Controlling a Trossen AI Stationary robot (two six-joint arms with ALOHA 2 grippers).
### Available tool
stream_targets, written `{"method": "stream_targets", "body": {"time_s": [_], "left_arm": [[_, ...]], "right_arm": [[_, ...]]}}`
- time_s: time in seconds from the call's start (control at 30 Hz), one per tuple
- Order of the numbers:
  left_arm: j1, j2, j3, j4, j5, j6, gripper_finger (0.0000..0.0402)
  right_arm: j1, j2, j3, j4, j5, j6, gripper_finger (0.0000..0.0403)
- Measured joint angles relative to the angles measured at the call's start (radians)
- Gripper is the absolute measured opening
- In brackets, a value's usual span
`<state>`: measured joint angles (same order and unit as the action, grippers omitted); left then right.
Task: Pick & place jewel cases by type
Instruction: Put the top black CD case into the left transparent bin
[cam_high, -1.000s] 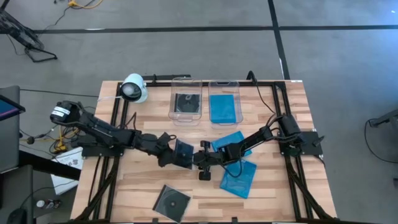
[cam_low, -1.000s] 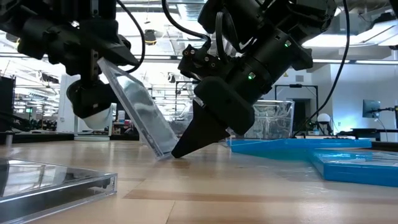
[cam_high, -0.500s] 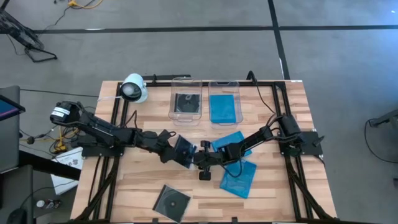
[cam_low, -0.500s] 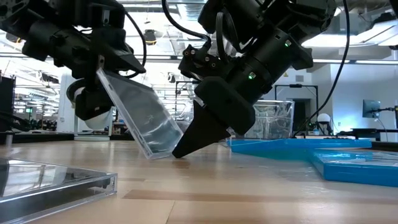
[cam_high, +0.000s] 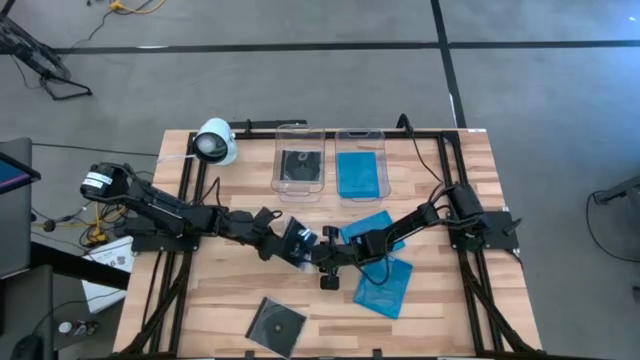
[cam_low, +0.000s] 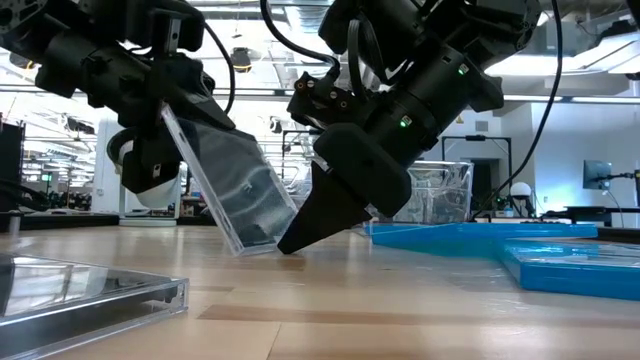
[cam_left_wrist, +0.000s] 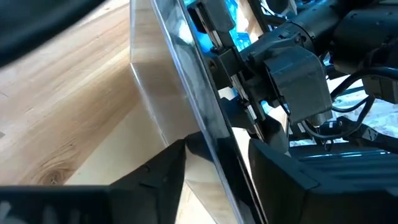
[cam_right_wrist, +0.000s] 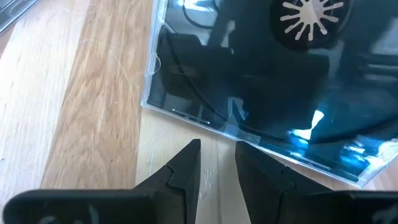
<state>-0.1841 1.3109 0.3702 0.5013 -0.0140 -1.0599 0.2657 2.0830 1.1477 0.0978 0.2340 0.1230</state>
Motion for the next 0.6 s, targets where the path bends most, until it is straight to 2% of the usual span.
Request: {"method": "stream_targets", "body": {"time_s": [0.6], "left_arm": [[-0.024,0.000,0.000,-0.084,-0.055,0.014,0.0106]], "right_arm": [[0.000,-0.002,0.000,-0.019,-0.001,0.000,0.0095]]}}
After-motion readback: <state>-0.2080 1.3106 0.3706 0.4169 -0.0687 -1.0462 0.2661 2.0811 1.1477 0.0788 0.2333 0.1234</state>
